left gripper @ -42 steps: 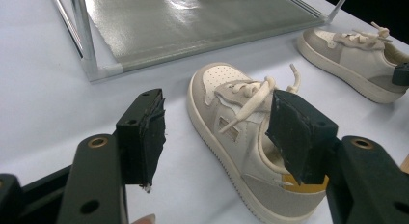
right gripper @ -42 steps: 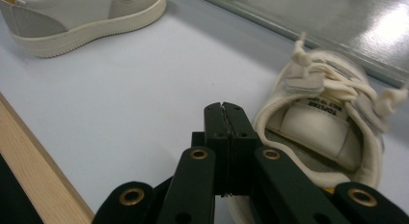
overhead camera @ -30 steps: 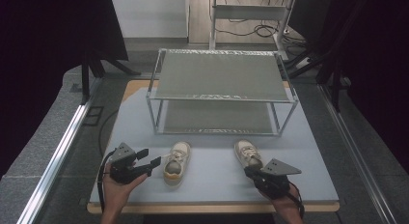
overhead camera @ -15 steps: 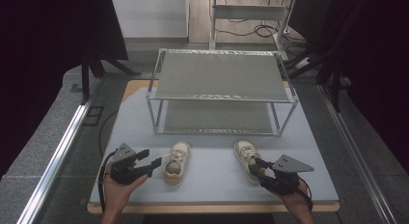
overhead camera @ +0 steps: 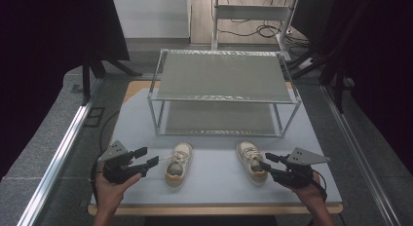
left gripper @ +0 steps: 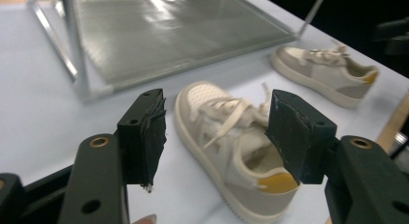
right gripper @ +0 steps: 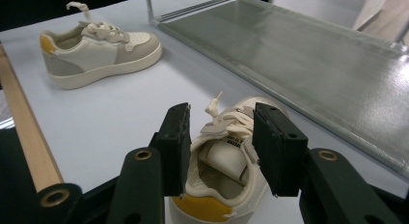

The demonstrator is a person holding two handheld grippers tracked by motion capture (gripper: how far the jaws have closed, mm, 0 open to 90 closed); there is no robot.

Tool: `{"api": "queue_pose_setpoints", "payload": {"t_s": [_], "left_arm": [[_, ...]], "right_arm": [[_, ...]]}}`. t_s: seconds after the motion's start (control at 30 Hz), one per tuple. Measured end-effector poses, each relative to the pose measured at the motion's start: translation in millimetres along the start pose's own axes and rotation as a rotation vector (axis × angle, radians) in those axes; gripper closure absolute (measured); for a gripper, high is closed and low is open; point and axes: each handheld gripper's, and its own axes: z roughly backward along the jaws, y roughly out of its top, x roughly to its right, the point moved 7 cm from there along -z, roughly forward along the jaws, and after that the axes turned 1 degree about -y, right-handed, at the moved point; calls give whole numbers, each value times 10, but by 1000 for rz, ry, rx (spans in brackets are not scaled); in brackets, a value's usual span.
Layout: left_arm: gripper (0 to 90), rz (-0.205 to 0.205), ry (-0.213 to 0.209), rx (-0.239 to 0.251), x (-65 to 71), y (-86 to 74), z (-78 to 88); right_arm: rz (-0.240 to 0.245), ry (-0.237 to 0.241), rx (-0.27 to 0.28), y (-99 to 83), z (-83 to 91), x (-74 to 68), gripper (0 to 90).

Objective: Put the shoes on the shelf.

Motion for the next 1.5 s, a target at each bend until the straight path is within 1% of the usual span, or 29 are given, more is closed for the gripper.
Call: {"api": "queue_pose_setpoints", "payload": {"t_s": [0.03, 0.07, 0.1, 0.17, 0.27, 0.33, 0.4, 0.47, 0.53, 0.6, 0.7, 0.73, 0.77, 0.8, 0.83, 0.9, 1.07, 1.13, 1.17, 1.2, 1.23, 1.27, 1.37, 1.43, 1.5], "left_arm": [[390, -49, -30, -12, 73, 70, -10], [391, -75, -42, -23, 111, 104, -23], [395, -101, -58, -38, 152, 134, -40], [403, -158, -93, -83, 239, 170, -92], [419, -246, -143, -169, 370, 148, -202], [427, -296, -169, -221, 417, 97, -282], [439, -313, -197, -255, 440, 48, -347], [444, -328, -232, -275, 452, 12, -384], [449, -333, -267, -296, 445, -6, -408], [453, -333, -295, -317, 435, -11, -437], [456, -358, -317, -372, 439, -38, -499], [456, -357, -326, -382, 454, -53, -515], [455, -384, -335, -412, 452, -76, -524], [455, -391, -338, -428, 465, -102, -538], [454, -415, -343, -455, 457, -124, -542], [455, -429, -359, -489, 461, -164, -556], [462, -468, -357, -582, 428, -240, -617], [469, -477, -348, -613, 415, -260, -642], [473, -482, -347, -628, 409, -265, -646], [481, -482, -347, -628, 409, -265, -646], [491, -492, -357, -655, 402, -278, -664], [500, -497, -358, -669, 397, -283, -673], [561, -506, -359, -699, 387, -309, -710], [602, -513, -372, -715, 397, -331, -731], [610, -519, -376, -723, 406, -341, -749]], "right_arm": [[18, 52, -22, 15, -21, -4, 588], [31, 70, -37, 19, -32, -9, 589], [54, 92, -58, 24, -50, -19, 589], [108, 127, -112, 27, -78, -27, 587], [168, 180, -185, 31, -114, -46, 571], [194, 215, -223, 24, -141, -57, 560], [209, 250, -247, 11, -161, -65, 554], [222, 283, -263, -8, -167, -80, 547], [232, 313, -277, -31, -166, -98, 541], [237, 333, -297, -56, -173, -102, 535], [241, 347, -336, -97, -216, -82, 535], [240, 354, -347, -112, -232, -77, 534], [240, 360, -355, -125, -245, -76, 532], [239, 371, -368, -146, -259, -77, 528], [238, 380, -386, -172, -270, -79, 525], [244, 388, -405, -213, -297, -70, 522], [231, 417, -440, -249, -338, -31, 538], [239, 419, -461, -254, -356, -25, 545], [252, 424, -476, -256, -369, -25, 548], [252, 424, -476, -256, -369, -25, 548], [270, 426, -503, -262, -395, -37, 563], [279, 427, -511, -265, -406, -38, 572], [289, 423, -543, -288, -462, -36, 628], [281, 455, -570, -312, -493, -49, 677], [284, 473, -578, -325, -520, -66, 689]]}}
